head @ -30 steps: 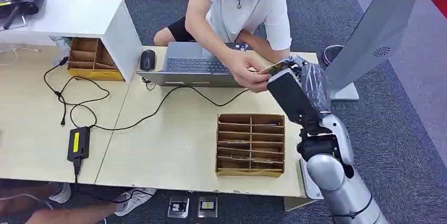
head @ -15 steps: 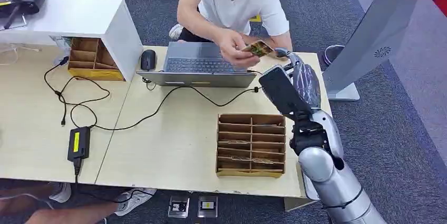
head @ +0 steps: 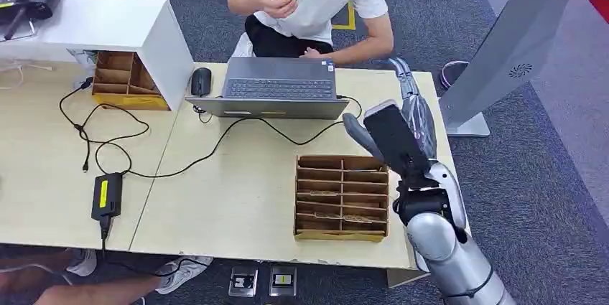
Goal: Pass the card to the sensor for recognition and then transmit it.
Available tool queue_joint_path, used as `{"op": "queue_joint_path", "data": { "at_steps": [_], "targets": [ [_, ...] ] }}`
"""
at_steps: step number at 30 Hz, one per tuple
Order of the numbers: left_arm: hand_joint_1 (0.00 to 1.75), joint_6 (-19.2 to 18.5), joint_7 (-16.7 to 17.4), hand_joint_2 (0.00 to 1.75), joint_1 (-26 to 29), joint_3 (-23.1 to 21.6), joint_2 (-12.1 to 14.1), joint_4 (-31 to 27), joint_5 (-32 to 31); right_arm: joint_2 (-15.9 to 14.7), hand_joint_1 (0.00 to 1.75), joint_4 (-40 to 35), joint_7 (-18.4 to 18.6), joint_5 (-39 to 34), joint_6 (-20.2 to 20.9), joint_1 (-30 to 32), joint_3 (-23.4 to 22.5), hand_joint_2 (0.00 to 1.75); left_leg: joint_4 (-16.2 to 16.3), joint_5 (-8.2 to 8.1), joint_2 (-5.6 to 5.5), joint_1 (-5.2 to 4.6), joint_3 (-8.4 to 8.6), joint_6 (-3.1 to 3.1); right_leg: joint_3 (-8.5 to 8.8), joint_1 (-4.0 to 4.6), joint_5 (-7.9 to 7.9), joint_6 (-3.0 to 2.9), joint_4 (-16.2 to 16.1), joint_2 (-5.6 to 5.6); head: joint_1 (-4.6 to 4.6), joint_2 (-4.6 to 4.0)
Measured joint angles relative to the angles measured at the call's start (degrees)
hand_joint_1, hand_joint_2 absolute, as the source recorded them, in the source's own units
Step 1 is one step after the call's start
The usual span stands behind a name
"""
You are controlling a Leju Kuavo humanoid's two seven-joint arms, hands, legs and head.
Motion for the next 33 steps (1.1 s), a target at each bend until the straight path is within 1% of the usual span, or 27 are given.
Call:
{"op": "queue_joint_path", "data": {
  "at_steps": [5, 9, 15, 20, 23, 33],
  "targets": [
    [0.00, 0.1, 0.0, 0.00, 0.4, 0.0, 0.2, 0.0, 0.6, -0.1, 0.00, -3.6, -2.8, -2.1, -3.7, 4.2, 0.2, 0.00, 0.0, -0.02, 0.00, 0.02, 0.01, -0.03, 0.00, 0.01, -0.01, 0.00, 0.0, 0.03, -0.02, 0.00],
    [0.00, 0.1, -0.1, 0.00, 0.6, 0.0, 0.4, 0.0, 1.2, -0.1, 0.00, -6.4, -5.3, -4.0, -5.5, 6.7, 0.2, 0.00, 0.0, -0.05, 0.01, 0.04, 0.02, -0.07, 0.00, 0.03, -0.01, -0.01, 0.0, 0.08, -0.02, 0.00],
    [0.00, 0.2, -0.5, 0.00, 0.7, 0.0, 0.6, 0.0, 2.1, -0.1, 0.00, -9.6, -8.6, -6.8, -7.0, 9.6, 0.2, 0.00, 0.0, -0.05, 0.03, 0.06, 0.03, -0.08, 0.00, 0.05, -0.01, -0.01, 0.0, 0.12, -0.02, 0.00],
    [0.00, 0.2, -0.5, 0.00, 0.7, 0.1, 0.6, 0.0, 3.0, -0.2, 0.00, -11.3, -11.5, -10.6, -7.2, 11.7, 0.2, 0.00, 0.0, -0.07, 0.04, 0.08, 0.03, -0.10, 0.00, 0.07, -0.02, -0.02, 0.0, 0.12, -0.02, 0.00],
    [0.00, 0.3, -0.5, 0.00, 0.7, 0.1, 0.6, 0.0, 3.2, -0.2, 0.00, -11.9, -12.4, -11.7, -7.3, 12.6, 0.2, 0.00, 0.0, -0.07, 0.05, 0.08, 0.03, -0.10, 0.00, 0.07, -0.02, -0.02, 0.0, 0.13, -0.02, 0.00],
    [0.00, 0.3, -0.5, 0.00, 0.8, 0.1, 0.6, 0.0, 3.6, -0.2, 0.00, -13.2, -13.0, -12.7, -7.5, 15.1, 0.2, 0.00, 0.0, -0.09, 0.05, 0.13, 0.04, -0.14, 0.00, 0.11, -0.03, -0.04, 0.0, 0.14, -0.02, 0.02]
  ]
}}
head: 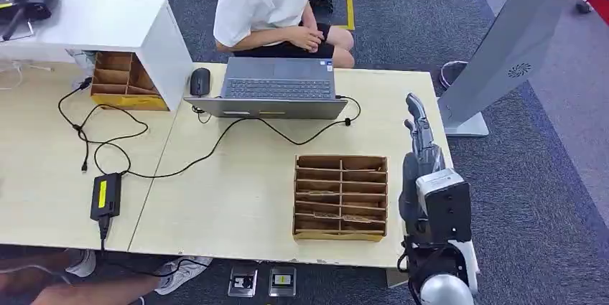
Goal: Pass the card to the sensor for recognition and then transmit it.
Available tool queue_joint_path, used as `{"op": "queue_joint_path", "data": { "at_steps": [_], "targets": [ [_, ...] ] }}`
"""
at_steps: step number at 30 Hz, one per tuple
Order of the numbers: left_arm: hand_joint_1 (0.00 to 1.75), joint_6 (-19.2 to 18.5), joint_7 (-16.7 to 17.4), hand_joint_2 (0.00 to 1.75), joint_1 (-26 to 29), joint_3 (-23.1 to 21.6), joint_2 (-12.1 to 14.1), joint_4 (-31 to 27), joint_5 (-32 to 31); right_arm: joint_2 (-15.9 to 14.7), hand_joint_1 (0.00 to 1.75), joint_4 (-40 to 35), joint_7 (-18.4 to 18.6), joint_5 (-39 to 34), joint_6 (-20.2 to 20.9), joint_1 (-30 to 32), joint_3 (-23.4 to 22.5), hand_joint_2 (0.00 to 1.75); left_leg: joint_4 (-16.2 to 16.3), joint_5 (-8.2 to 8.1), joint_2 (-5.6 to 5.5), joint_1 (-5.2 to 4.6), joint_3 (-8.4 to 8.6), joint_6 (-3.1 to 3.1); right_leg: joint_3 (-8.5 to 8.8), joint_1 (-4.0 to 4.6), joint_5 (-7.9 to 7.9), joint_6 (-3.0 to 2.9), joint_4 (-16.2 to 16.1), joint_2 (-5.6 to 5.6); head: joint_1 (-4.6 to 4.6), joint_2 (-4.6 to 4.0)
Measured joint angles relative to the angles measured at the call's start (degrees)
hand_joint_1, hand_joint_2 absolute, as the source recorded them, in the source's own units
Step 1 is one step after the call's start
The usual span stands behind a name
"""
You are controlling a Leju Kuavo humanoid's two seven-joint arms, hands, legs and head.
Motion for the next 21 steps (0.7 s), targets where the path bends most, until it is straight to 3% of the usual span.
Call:
{"op": "queue_joint_path", "data": {
  "at_steps": [21],
  "targets": [
    [0.00, 0.2, -0.2, 0.00, 0.1, 0.0, -0.1, 0.0, -0.5, -0.3, 0.00, -3.3, -0.6, 0.3, -1.2, 2.0, -0.4, 0.00, 0.0, -0.01, 0.03, 0.02, 0.01, -0.02, 0.00, 0.02, -0.01, -0.02, 0.0, 0.02, 0.02, -0.02]
  ]
}}
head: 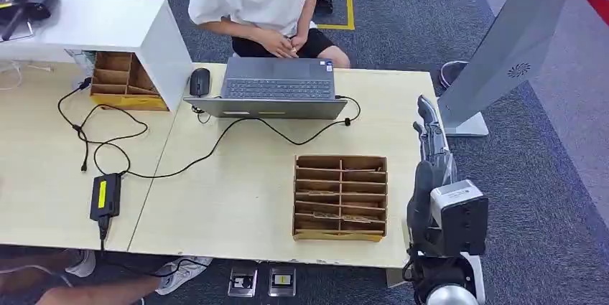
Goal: Pass the card to the sensor for recognition and then transmit it.
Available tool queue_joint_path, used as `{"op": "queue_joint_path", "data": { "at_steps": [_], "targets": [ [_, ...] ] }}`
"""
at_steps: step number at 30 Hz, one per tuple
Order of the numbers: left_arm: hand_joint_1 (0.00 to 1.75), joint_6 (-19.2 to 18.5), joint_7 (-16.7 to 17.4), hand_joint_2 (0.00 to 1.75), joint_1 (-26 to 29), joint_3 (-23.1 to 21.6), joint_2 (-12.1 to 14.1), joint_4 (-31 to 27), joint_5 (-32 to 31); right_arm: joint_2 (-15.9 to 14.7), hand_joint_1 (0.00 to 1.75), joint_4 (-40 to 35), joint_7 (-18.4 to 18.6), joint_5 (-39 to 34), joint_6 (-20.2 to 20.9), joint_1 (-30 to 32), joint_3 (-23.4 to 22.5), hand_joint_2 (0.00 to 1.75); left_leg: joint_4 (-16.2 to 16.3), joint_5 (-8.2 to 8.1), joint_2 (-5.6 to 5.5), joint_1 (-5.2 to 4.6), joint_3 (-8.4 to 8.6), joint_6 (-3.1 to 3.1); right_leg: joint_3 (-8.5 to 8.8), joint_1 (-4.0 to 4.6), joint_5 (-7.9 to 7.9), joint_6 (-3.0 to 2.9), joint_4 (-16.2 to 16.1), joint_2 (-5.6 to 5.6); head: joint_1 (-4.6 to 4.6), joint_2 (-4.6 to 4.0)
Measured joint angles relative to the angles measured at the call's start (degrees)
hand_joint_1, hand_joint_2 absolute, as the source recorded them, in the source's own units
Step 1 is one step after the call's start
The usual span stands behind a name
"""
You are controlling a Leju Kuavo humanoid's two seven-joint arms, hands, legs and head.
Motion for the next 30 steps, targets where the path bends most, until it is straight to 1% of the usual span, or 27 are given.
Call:
{"op": "queue_joint_path", "data": {
  "at_steps": [30],
  "targets": [
    [0.00, 0.1, 0.0, 0.00, 0.0, 0.0, 0.0, 0.0, 0.6, -0.1, 0.00, -0.2, -0.1, -0.1, 0.6, 0.3, 0.0, 0.00, 0.0, -0.01, 0.00, 0.03, -0.01, -0.01, 0.00, 0.02, -0.04, -0.06, 0.0, -0.01, -0.02, 0.00]
  ]
}}
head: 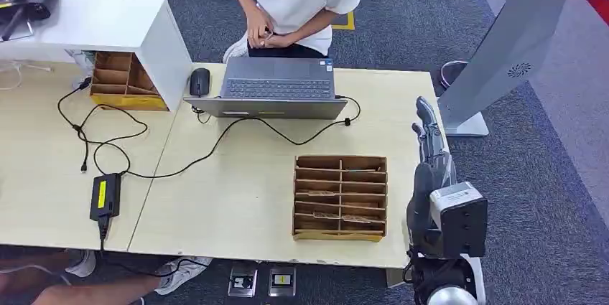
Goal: Pass the card to the sensor for recognition and then transmit it.
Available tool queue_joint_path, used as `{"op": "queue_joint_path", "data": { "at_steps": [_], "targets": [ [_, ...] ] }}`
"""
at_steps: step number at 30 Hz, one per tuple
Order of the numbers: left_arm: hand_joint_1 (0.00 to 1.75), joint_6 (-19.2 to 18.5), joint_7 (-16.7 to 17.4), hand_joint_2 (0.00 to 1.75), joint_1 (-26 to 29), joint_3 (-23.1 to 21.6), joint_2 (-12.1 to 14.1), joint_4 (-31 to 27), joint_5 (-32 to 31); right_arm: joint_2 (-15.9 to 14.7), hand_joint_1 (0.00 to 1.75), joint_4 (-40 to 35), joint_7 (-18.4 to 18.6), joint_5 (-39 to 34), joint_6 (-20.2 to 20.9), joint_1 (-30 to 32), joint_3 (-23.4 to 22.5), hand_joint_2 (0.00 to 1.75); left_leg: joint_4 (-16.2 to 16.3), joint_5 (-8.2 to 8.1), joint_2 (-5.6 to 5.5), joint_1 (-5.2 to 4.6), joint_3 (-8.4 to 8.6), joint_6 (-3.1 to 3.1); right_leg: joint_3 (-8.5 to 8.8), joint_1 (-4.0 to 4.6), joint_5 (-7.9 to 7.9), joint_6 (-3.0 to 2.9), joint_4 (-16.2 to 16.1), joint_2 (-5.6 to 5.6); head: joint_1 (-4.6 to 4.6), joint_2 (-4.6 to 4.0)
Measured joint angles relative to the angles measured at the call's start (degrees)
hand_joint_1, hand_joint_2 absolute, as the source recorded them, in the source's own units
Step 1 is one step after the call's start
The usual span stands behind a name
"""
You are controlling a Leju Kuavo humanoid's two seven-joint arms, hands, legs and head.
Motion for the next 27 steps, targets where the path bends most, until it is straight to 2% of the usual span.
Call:
{"op": "queue_joint_path", "data": {
  "at_steps": [27],
  "targets": [
    [0.00, 0.1, -0.1, 0.00, 0.0, 0.0, 0.0, 0.0, 0.3, 0.0, 0.00, -0.4, 0.0, -0.2, -0.3, -0.1, 0.0, 0.00, 0.0, -0.05, 0.00, 0.07, 0.00, -0.07, 0.00, 0.07, -0.05, -0.07, 0.0, 0.00, 0.00, 0.00]
  ]
}}
